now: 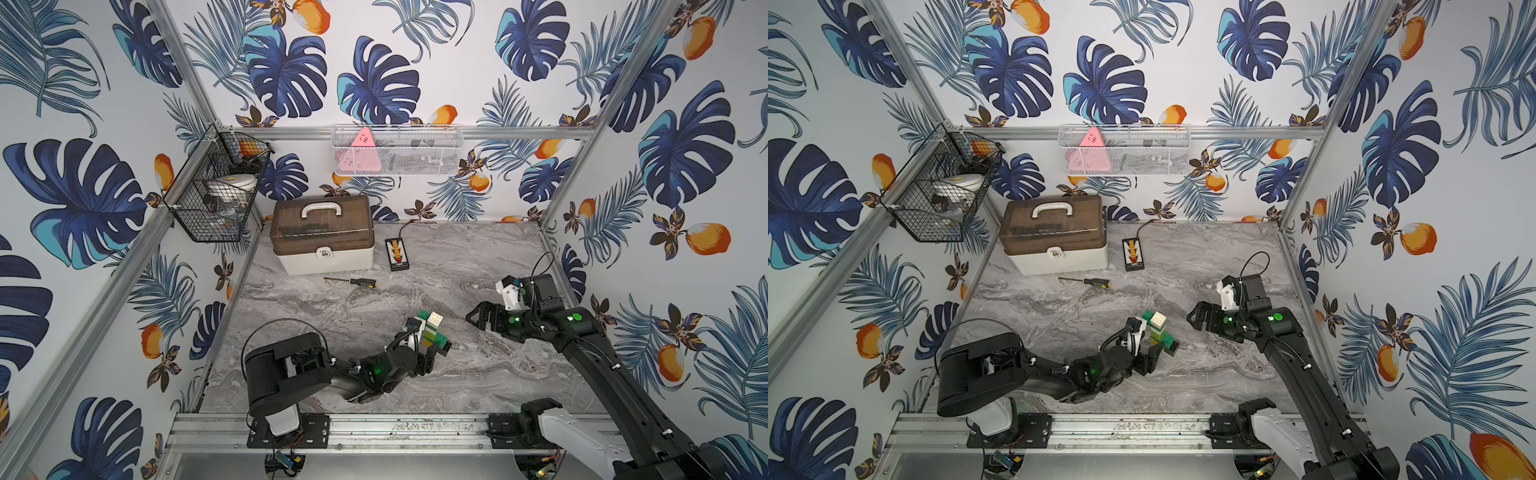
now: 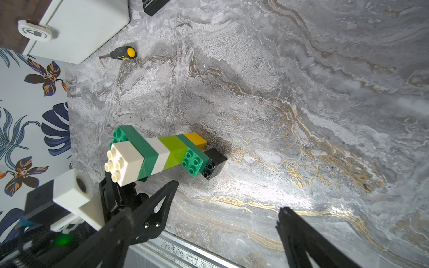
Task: Assemble a giraffe with lego
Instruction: Adjust the lego brick at the center of the board.
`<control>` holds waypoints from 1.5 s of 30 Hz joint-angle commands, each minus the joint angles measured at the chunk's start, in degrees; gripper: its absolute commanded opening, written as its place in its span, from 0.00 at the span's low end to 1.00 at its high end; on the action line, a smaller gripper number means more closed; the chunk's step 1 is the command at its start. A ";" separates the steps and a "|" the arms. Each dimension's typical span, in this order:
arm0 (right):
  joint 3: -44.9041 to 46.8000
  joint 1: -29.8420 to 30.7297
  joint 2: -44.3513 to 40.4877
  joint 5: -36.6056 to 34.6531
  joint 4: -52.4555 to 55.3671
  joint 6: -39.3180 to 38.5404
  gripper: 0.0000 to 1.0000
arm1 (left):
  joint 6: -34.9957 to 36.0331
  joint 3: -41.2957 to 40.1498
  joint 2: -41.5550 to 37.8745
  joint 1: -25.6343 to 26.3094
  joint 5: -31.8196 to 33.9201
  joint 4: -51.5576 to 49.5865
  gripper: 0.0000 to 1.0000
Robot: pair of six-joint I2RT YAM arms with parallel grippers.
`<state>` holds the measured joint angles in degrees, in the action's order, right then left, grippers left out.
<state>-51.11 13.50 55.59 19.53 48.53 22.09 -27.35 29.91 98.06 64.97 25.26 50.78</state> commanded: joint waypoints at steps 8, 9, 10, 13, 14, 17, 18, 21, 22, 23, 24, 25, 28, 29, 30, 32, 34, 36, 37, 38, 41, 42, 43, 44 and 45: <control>0.04 0.13 -0.30 -0.63 1.15 0.50 1.00 | 1.97 1.65 2.61 0.24 2.17 7.12 0.67; 0.13 0.13 -0.19 -0.56 1.04 0.50 1.00 | 2.21 1.88 2.84 0.25 2.46 7.18 0.66; 0.17 0.13 0.06 -0.54 0.97 0.49 1.00 | 2.44 1.99 3.01 0.33 2.85 7.19 0.65; 0.18 0.13 0.60 -0.46 0.69 0.30 1.00 | 3.34 2.42 3.37 0.33 3.63 7.02 0.61; 0.15 0.12 0.82 -0.46 0.61 0.17 1.00 | 3.75 2.65 3.70 0.33 3.74 6.98 0.58; -0.11 0.13 1.41 -0.46 0.43 -0.19 1.00 | 4.38 3.13 4.22 0.34 4.13 6.93 0.55; -0.17 0.13 1.66 -0.45 0.42 -0.35 1.00 | 4.42 3.26 4.30 0.33 4.26 6.97 0.54; -0.63 0.13 2.31 -0.46 0.42 -0.85 1.00 | 4.76 3.83 4.71 0.33 4.11 6.94 0.49; -0.69 0.13 2.48 -0.46 0.34 -0.99 1.00 | 4.88 4.01 4.81 0.33 4.10 6.96 0.48; -0.71 0.13 2.49 -0.39 0.33 -1.16 1.00 | 4.88 4.10 4.85 0.33 4.12 6.95 0.43; -0.76 0.08 2.51 -0.37 0.29 -1.25 1.00 | 4.86 4.19 4.99 0.33 4.25 7.00 0.39; -0.79 0.12 2.67 -0.37 0.25 -1.34 1.00 | 4.86 4.10 5.03 0.33 4.34 7.01 0.38; -0.77 0.13 2.82 -0.28 0.24 -1.43 1.00 | 5.03 4.08 5.12 0.33 4.37 7.31 0.36; -0.74 0.10 2.90 -0.28 0.25 -1.43 1.00 | 5.08 4.02 5.08 0.33 4.43 7.37 0.35; -0.75 0.08 2.85 -0.28 0.25 -1.43 1.00 | 5.21 4.01 5.03 0.42 4.52 7.38 0.34; -0.74 0.13 2.79 -0.28 0.25 -1.43 1.00 | 5.37 4.02 4.76 0.42 4.86 6.97 0.33; -0.79 0.13 2.74 -0.37 0.28 -1.35 1.00 | 5.85 3.93 4.08 0.51 5.26 6.26 0.33; -0.70 0.12 2.73 -0.46 0.25 -1.26 1.00 | 6.33 3.80 2.72 0.69 5.61 5.18 0.33; -0.70 0.13 2.63 -0.46 0.19 -1.10 1.00 | 6.66 3.75 1.79 0.68 5.80 4.49 0.33; -0.60 0.13 2.50 -0.39 0.16 -0.85 1.00 | 6.72 3.76 0.77 0.68 5.89 3.02 0.33; -0.90 0.13 2.17 0.07 -0.32 0.51 1.00 | 6.88 4.81 -4.11 0.85 6.37 -4.90 0.32; -1.49 0.11 2.20 0.00 -0.24 0.93 1.00 | 6.67 5.51 -6.70 0.99 6.70 -9.96 0.32; -2.38 0.13 2.16 -0.26 0.13 1.19 1.00 | 6.16 6.64 -9.04 1.16 7.26 -15.92 0.31; -3.42 0.06 2.40 -0.94 0.61 1.44 1.00 | 5.38 8.17 -11.86 1.29 7.65 -22.07 0.31; -4.81 0.10 2.49 -2.19 1.35 1.72 1.00 | 4.57 10.06 -14.70 1.46 8.07 -29.09 0.30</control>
<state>-53.65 13.54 58.08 19.27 48.84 22.15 -21.30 37.17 87.81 66.06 30.96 37.28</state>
